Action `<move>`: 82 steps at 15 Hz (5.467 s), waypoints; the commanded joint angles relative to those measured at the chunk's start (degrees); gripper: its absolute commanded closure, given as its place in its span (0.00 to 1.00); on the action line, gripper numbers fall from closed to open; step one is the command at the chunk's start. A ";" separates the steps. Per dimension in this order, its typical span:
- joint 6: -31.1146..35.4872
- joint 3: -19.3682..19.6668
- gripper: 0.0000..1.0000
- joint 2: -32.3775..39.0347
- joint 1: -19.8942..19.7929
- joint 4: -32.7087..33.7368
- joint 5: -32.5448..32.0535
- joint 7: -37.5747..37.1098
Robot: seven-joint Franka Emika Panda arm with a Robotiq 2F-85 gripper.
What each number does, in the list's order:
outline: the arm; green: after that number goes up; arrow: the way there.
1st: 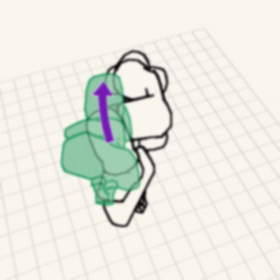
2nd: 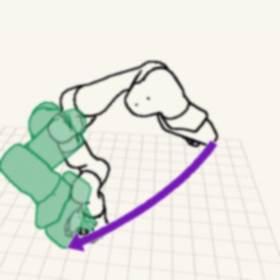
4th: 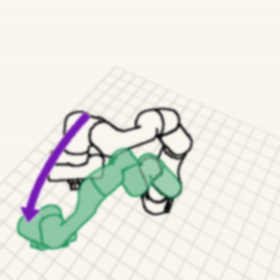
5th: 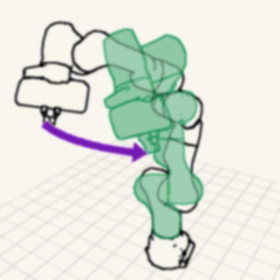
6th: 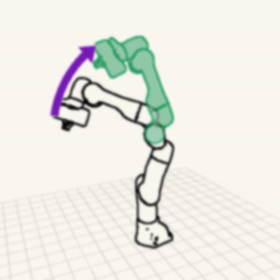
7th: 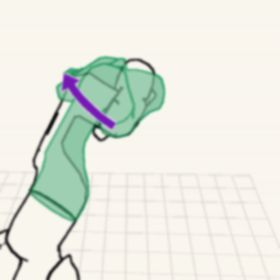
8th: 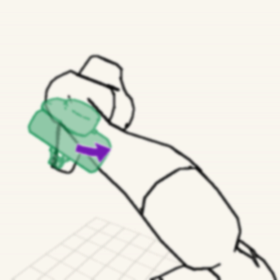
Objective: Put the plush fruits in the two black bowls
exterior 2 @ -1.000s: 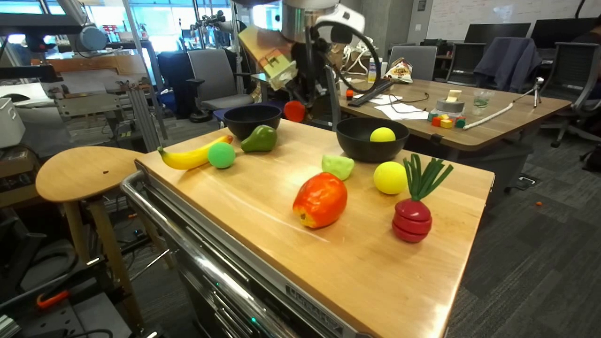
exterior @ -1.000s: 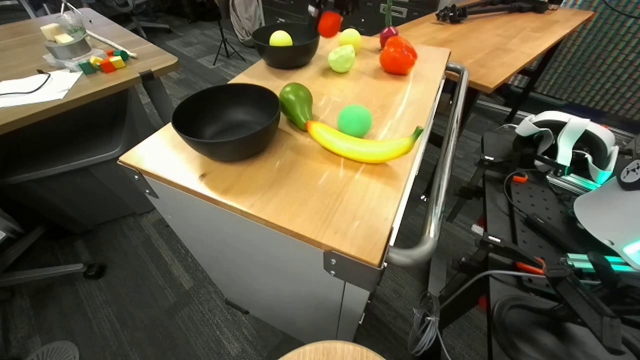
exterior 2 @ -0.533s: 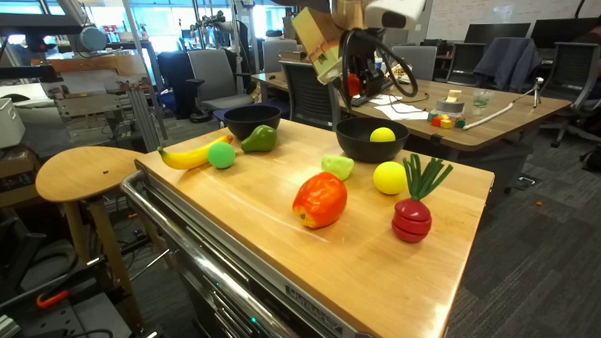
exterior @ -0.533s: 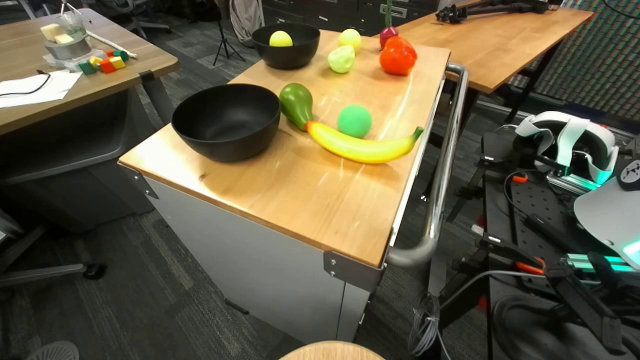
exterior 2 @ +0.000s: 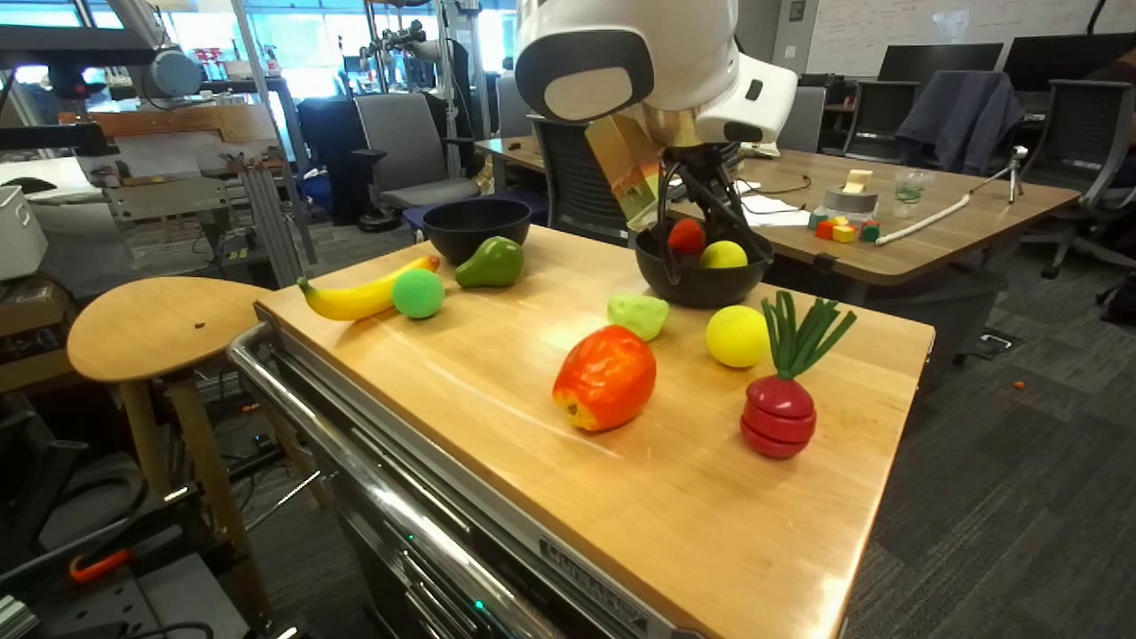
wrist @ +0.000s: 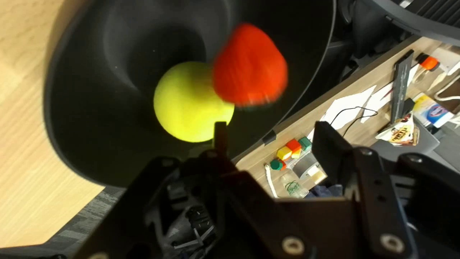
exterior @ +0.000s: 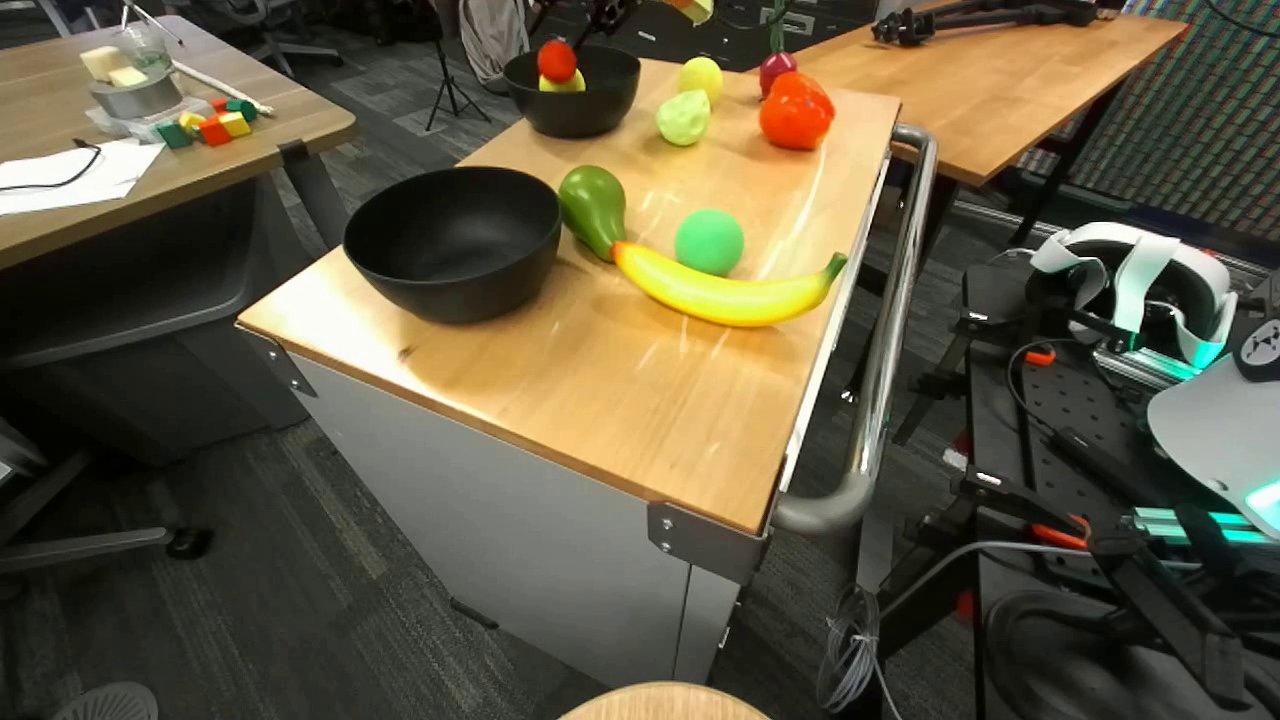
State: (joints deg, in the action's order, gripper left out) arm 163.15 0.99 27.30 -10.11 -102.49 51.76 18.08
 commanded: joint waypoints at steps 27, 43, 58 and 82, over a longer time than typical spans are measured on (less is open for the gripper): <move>-42.86 9.13 0.00 -18.42 -0.47 -14.10 -49.48 -7.93; -47.88 8.15 0.00 -13.44 0.43 -12.72 -62.93 -7.00; -37.37 2.90 0.43 -29.46 3.34 -21.31 -49.87 -6.91; 30.47 -38.05 0.00 -11.84 -5.74 -20.72 -42.38 -2.37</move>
State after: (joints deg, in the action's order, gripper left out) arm 193.96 -29.24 16.38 -7.62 -122.50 12.72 18.03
